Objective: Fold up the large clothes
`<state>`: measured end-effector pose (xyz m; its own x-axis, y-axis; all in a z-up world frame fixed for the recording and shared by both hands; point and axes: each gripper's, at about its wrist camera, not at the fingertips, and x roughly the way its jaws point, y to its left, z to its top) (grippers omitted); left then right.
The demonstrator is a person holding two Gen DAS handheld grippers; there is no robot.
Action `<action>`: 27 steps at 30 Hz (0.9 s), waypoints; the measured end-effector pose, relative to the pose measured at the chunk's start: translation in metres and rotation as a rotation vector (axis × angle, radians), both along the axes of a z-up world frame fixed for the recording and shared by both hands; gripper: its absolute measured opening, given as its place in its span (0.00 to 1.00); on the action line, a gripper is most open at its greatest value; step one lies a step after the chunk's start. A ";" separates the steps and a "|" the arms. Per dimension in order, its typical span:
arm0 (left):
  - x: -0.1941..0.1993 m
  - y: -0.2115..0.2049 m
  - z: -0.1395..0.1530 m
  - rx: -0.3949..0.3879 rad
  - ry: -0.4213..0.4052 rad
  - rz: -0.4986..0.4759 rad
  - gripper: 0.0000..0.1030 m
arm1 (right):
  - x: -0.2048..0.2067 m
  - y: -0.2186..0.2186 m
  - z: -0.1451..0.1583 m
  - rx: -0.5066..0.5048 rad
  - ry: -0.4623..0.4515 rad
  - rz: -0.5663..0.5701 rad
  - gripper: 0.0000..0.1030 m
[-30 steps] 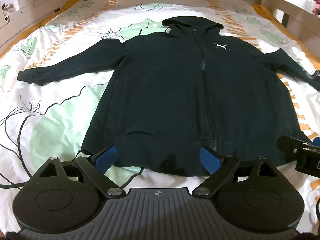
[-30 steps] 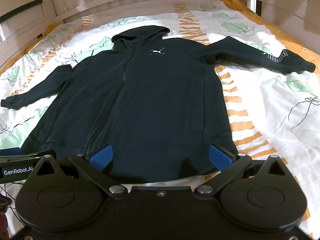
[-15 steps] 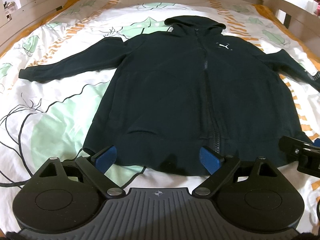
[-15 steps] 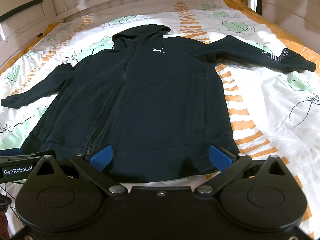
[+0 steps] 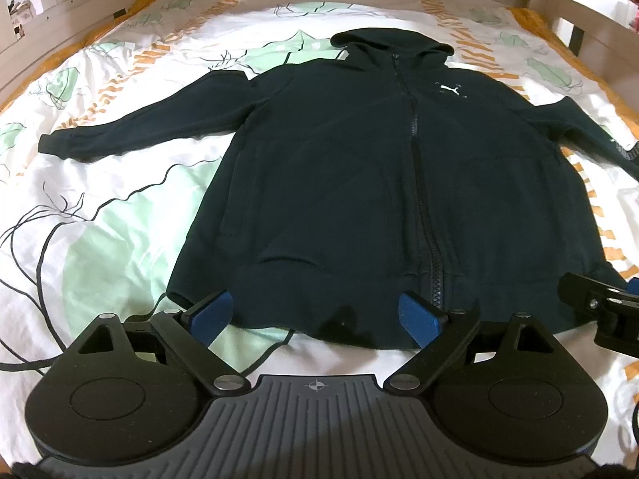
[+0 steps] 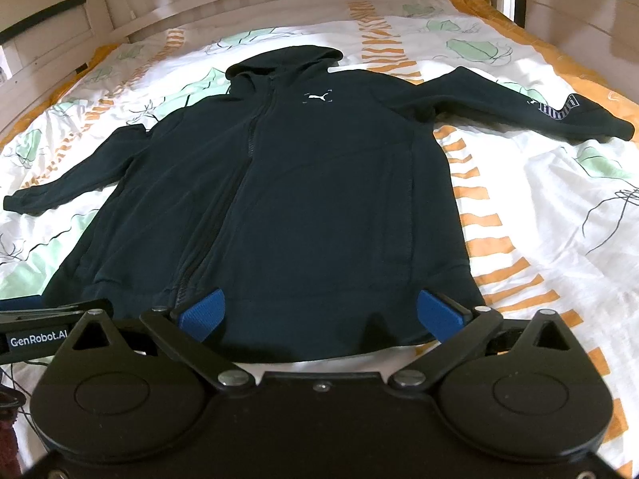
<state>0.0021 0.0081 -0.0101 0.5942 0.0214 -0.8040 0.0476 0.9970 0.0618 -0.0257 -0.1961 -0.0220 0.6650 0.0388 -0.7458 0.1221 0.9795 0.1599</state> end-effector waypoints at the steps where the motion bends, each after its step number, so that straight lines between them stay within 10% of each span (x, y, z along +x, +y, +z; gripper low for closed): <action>1: 0.000 0.000 0.000 0.000 -0.001 -0.001 0.88 | 0.000 0.000 0.000 0.000 0.000 0.000 0.99; 27: 0.029 0.021 -0.007 -0.141 0.002 -0.020 0.88 | 0.024 -0.003 -0.014 0.102 0.032 0.072 0.99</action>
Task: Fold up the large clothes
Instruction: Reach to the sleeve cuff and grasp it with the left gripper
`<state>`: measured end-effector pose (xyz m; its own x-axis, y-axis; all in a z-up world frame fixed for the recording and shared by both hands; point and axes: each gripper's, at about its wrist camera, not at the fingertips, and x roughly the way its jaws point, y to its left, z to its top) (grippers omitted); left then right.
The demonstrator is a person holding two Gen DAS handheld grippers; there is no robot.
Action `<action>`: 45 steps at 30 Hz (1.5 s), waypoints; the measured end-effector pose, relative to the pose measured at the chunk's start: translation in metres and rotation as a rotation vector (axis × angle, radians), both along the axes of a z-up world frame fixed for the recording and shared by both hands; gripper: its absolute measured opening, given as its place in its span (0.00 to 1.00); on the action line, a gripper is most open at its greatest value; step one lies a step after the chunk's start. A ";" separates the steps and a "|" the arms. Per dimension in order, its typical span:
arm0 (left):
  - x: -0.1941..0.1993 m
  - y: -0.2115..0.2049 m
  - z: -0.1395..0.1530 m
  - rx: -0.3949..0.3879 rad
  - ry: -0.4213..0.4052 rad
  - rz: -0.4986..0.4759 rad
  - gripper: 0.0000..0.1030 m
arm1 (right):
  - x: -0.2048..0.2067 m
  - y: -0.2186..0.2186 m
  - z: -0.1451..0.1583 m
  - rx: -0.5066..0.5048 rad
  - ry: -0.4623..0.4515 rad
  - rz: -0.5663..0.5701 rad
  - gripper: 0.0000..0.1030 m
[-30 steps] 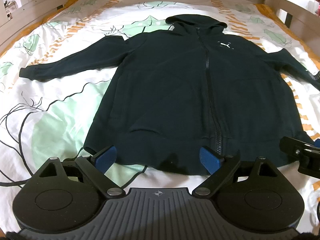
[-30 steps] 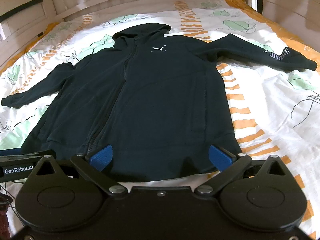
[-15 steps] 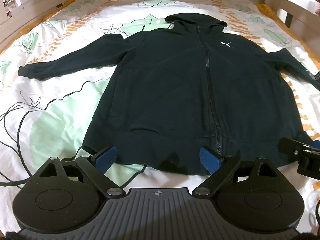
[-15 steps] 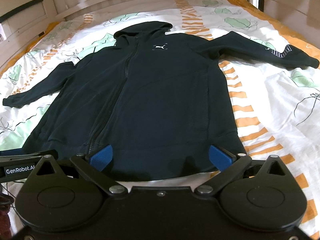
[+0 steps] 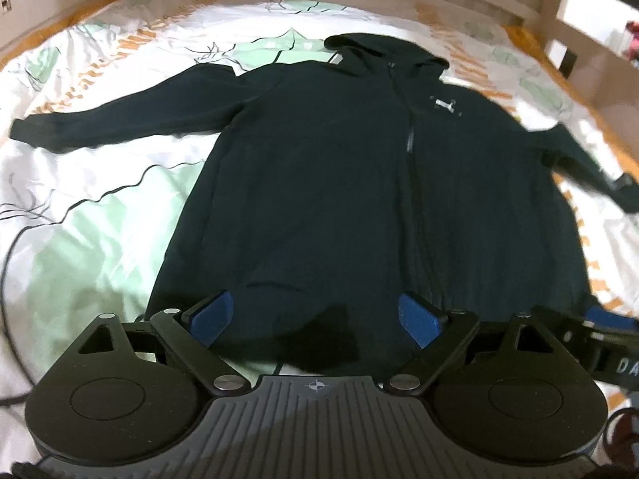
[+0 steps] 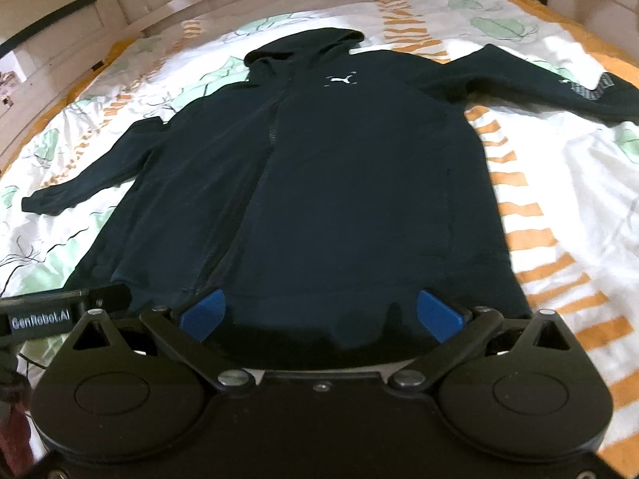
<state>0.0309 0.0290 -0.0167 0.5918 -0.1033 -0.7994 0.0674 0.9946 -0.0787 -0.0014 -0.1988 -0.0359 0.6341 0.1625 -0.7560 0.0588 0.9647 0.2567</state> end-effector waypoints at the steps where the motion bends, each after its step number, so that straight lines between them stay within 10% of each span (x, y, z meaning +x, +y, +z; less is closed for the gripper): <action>1: 0.005 0.005 0.000 -0.031 -0.004 -0.002 0.88 | 0.003 0.000 -0.001 0.004 0.001 0.007 0.99; 7: 0.036 0.033 -0.005 -0.187 -0.025 -0.008 0.88 | 0.022 0.004 -0.005 0.027 -0.002 0.065 0.99; 30: 0.195 0.205 -0.025 0.020 -0.029 0.400 0.88 | 0.119 0.061 -0.003 -0.030 -0.025 0.266 0.99; 45: 0.249 0.280 -0.057 -0.029 -0.053 0.620 0.88 | 0.173 0.115 -0.008 -0.062 -0.016 0.377 0.99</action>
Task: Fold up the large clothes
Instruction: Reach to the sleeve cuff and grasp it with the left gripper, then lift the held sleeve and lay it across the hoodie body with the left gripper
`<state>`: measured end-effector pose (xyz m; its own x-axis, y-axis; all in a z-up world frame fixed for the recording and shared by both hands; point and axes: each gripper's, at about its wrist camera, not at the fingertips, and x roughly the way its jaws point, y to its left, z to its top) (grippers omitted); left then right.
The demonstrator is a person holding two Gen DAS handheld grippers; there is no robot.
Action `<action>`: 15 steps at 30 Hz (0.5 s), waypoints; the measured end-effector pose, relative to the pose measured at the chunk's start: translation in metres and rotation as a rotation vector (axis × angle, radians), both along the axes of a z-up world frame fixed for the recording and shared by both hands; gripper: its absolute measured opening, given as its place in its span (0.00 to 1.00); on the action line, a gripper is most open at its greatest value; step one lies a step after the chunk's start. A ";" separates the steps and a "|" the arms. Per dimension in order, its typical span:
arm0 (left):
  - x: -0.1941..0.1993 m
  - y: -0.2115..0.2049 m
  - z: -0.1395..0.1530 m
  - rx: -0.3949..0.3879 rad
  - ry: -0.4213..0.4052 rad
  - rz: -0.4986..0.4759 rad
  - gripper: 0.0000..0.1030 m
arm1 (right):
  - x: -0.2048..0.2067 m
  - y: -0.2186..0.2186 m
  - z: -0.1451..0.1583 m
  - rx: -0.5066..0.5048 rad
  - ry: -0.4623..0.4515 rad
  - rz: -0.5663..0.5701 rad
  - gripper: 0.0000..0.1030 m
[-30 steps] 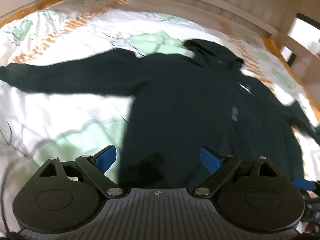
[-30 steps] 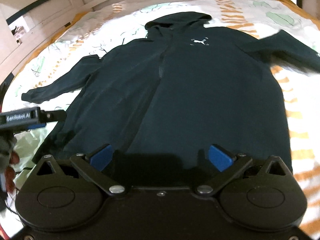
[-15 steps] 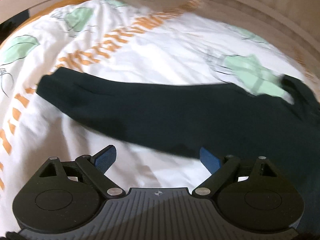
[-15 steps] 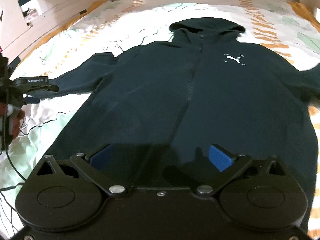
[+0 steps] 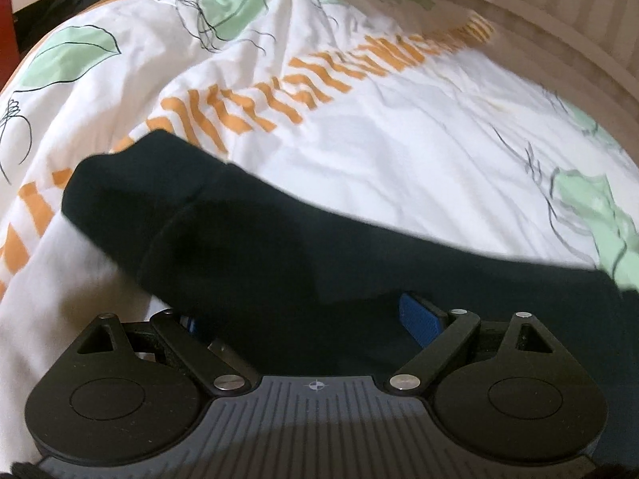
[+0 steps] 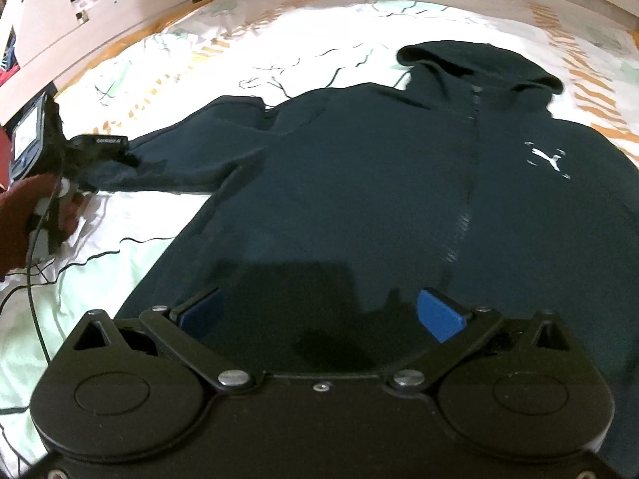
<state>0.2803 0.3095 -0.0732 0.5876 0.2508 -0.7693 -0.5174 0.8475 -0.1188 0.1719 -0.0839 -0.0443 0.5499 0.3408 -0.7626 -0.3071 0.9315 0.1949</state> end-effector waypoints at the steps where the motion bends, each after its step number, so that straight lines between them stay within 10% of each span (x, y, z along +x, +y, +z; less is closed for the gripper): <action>1: 0.001 0.004 0.000 -0.013 -0.020 0.017 0.88 | 0.003 0.003 -0.001 0.001 0.001 0.003 0.99; 6: -0.005 0.024 -0.003 -0.096 -0.153 0.088 0.82 | 0.022 0.018 0.001 0.009 -0.031 0.017 0.99; 10: -0.010 0.032 0.006 -0.071 -0.206 0.124 0.12 | 0.042 0.029 0.003 0.006 -0.071 0.017 0.99; 15: -0.019 0.035 0.028 -0.112 -0.322 0.149 0.06 | 0.071 0.048 0.001 -0.004 -0.123 0.028 0.99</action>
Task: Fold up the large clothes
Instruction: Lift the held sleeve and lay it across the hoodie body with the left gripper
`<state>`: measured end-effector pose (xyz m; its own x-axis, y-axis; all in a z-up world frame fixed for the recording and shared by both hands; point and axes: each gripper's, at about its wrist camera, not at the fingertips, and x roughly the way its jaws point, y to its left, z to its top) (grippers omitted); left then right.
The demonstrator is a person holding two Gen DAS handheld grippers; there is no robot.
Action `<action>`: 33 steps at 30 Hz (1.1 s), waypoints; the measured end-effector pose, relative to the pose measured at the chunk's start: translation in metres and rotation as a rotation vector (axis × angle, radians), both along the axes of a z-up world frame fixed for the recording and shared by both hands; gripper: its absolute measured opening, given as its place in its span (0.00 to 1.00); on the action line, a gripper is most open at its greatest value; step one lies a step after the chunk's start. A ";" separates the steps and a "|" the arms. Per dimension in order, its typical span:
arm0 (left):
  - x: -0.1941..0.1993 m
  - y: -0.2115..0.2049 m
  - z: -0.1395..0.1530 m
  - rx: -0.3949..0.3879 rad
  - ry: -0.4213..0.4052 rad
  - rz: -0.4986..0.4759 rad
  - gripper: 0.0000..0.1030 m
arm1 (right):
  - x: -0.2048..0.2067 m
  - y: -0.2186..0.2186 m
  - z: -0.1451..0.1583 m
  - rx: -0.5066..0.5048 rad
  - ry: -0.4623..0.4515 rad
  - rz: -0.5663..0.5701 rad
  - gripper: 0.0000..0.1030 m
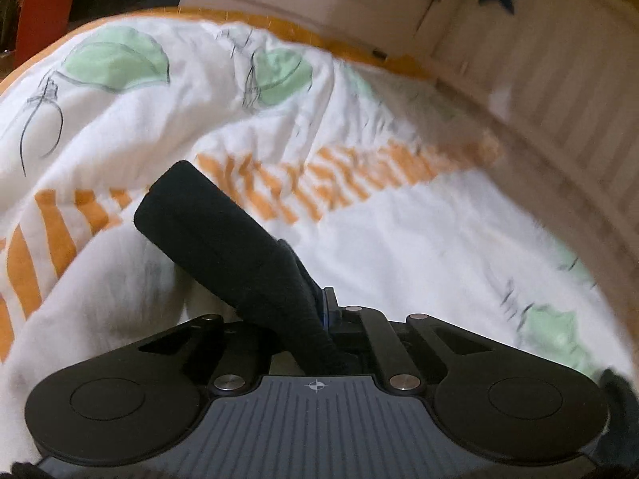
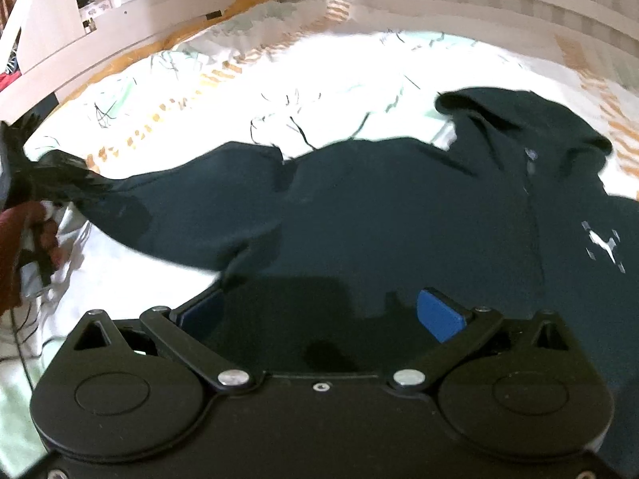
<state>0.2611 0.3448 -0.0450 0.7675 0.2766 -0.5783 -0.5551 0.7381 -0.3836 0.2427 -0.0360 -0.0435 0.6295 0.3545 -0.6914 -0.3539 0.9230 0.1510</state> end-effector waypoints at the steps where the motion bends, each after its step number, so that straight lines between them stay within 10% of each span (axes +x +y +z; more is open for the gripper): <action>1: -0.001 -0.003 0.007 0.015 -0.025 -0.008 0.05 | 0.006 0.004 -0.001 -0.007 -0.015 0.003 0.99; 20: -0.006 -0.044 0.060 0.127 -0.238 -0.178 0.05 | 0.090 0.062 -0.061 -0.187 -0.042 -0.089 1.00; 33: -0.008 -0.095 0.071 0.179 -0.259 -0.335 0.05 | 0.070 -0.002 -0.032 0.016 -0.064 -0.150 0.99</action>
<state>0.2531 0.2495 0.0256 0.9446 0.0668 -0.3215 -0.1774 0.9277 -0.3285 0.3128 -0.0375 -0.0758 0.7187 0.2639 -0.6433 -0.2214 0.9639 0.1480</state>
